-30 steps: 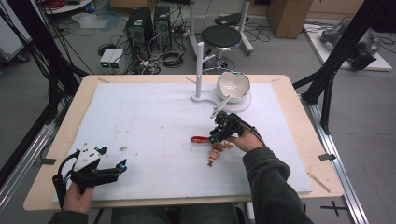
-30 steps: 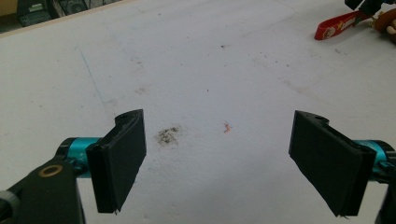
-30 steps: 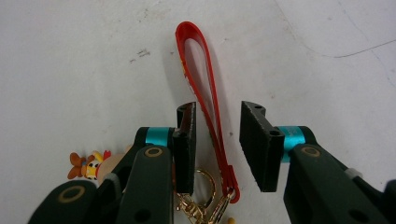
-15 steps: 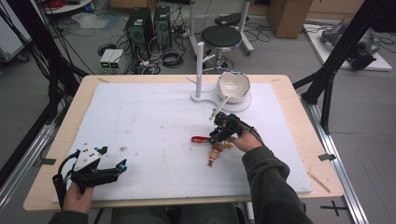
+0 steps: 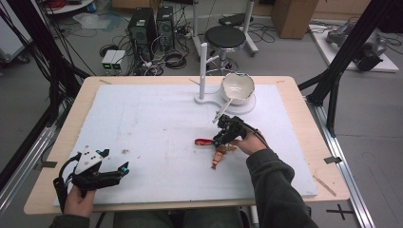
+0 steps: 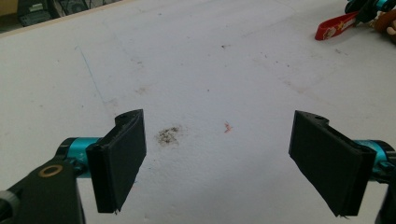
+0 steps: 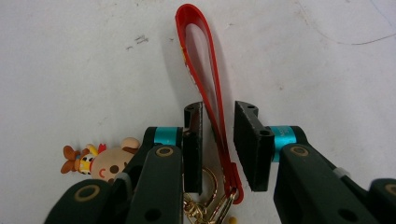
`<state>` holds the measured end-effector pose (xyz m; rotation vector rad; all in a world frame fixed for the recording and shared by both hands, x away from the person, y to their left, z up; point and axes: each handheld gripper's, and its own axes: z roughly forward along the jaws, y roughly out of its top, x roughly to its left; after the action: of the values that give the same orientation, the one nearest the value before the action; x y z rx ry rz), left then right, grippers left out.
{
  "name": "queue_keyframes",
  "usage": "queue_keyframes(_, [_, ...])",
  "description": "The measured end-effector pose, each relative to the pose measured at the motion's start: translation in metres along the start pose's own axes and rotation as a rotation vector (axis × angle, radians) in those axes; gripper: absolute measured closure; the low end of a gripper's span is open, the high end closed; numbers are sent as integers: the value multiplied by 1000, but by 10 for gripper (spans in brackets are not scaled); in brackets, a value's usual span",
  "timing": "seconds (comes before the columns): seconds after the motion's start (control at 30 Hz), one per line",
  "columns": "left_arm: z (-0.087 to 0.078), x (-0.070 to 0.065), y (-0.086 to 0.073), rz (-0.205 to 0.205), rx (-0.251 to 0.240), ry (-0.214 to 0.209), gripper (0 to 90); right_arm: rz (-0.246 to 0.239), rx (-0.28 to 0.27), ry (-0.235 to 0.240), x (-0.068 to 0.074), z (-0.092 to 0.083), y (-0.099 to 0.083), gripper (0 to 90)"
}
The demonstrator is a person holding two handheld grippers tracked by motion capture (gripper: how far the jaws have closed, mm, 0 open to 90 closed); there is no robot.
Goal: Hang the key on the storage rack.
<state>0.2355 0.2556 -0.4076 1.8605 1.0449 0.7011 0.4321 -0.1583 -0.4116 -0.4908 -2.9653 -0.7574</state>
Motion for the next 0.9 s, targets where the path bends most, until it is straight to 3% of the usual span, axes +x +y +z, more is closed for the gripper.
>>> queue_keyframes(0.9, [0,1,0,-3,0,3,194,-27,41,-2,2,3,0,852])
